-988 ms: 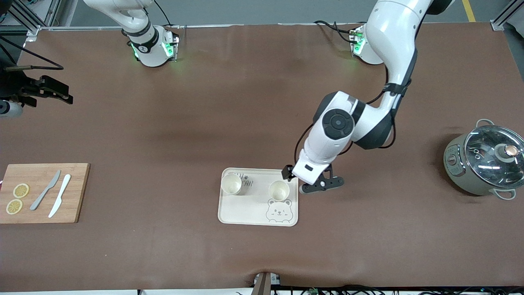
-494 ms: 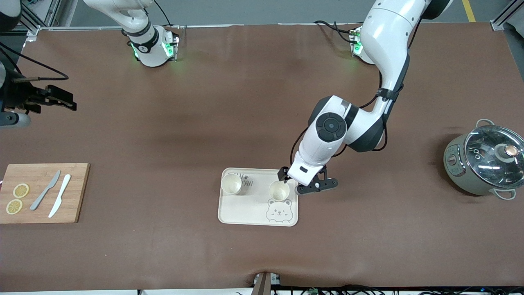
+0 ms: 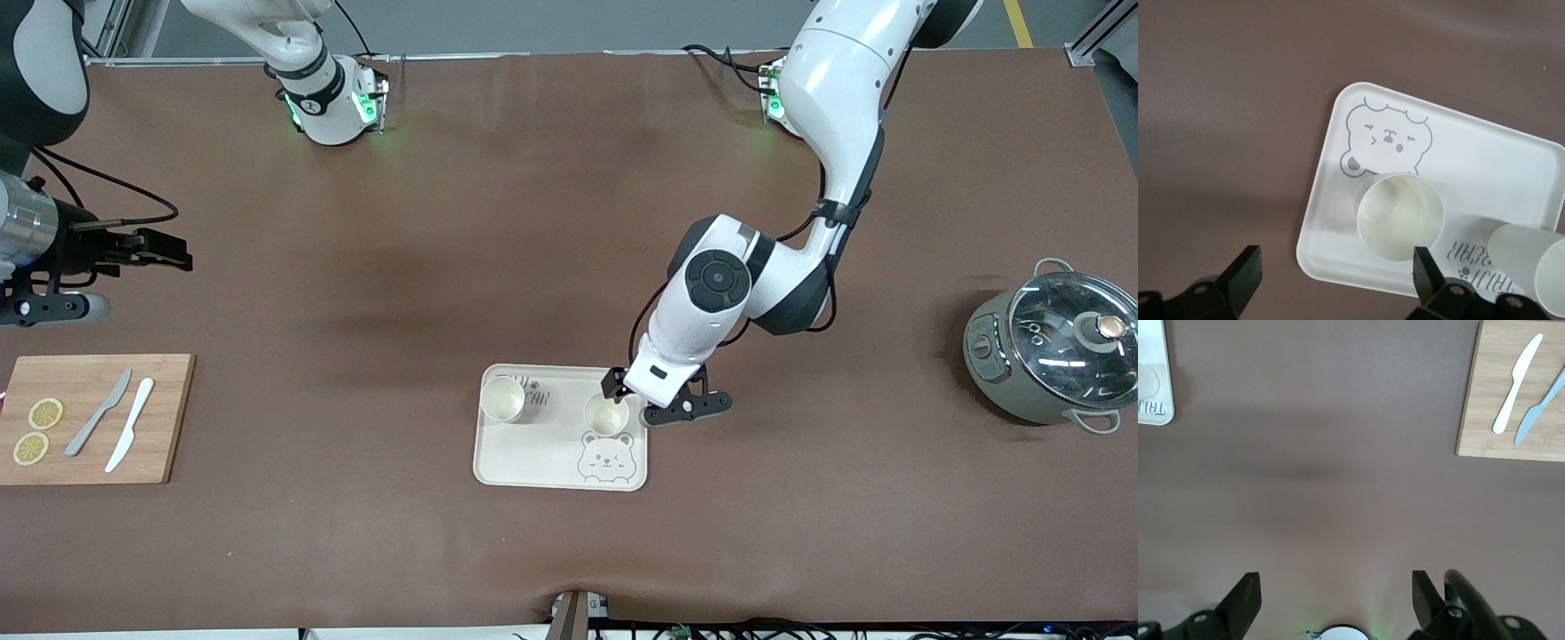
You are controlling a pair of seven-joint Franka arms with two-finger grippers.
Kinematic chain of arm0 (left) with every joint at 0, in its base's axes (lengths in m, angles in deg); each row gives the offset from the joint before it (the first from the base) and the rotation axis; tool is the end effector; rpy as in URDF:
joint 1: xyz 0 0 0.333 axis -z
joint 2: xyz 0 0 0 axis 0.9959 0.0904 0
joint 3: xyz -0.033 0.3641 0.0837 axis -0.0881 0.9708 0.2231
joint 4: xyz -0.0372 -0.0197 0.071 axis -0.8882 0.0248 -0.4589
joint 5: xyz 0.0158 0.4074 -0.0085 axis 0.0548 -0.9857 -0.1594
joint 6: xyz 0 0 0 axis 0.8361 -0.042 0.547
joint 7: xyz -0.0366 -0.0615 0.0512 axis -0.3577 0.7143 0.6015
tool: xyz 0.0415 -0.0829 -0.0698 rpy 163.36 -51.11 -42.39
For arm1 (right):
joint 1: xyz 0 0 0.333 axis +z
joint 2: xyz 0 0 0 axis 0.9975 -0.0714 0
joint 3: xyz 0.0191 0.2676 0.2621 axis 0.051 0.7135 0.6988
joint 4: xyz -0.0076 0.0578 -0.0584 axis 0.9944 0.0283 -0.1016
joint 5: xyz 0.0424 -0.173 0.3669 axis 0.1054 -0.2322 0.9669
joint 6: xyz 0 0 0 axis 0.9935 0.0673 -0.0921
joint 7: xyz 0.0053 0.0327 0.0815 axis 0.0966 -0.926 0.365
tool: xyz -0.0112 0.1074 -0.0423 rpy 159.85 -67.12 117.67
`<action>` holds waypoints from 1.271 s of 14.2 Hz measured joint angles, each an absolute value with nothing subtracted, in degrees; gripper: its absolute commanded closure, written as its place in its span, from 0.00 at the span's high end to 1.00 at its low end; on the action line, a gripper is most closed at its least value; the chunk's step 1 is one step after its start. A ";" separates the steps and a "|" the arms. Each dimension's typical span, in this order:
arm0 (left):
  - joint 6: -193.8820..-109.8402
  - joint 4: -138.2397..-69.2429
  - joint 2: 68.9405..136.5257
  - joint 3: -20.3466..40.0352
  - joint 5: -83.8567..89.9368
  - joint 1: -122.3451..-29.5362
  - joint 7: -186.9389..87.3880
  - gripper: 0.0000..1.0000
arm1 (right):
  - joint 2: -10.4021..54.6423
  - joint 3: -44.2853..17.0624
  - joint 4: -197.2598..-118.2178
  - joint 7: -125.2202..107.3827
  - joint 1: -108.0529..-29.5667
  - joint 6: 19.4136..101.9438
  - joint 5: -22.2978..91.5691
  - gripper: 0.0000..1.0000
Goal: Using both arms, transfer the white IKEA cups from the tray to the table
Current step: 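Lower the left gripper around the cup while the right gripper reaches out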
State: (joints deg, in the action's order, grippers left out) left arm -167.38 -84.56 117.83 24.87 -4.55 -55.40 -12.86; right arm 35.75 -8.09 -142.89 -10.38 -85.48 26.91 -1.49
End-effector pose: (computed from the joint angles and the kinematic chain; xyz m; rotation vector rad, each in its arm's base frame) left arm 0.6801 -0.4232 0.3321 2.9528 0.3251 0.1835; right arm 0.6113 0.0072 0.6119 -3.1018 -0.1111 0.3321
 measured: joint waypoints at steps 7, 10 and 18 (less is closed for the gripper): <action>-171.60 -84.54 120.56 24.87 -4.55 -55.40 -12.86 1.00 | 34.20 -8.08 -142.89 -16.84 -85.51 28.48 2.62 1.00; -173.38 -84.54 121.29 24.86 -4.55 -55.39 -12.86 1.00 | 32.41 -8.00 -142.90 -19.94 -85.41 29.96 5.89 1.00; -177.00 -84.52 123.30 25.12 -4.71 -55.42 -12.89 1.00 | 27.35 -7.75 -142.91 -25.00 -84.24 34.24 7.29 1.00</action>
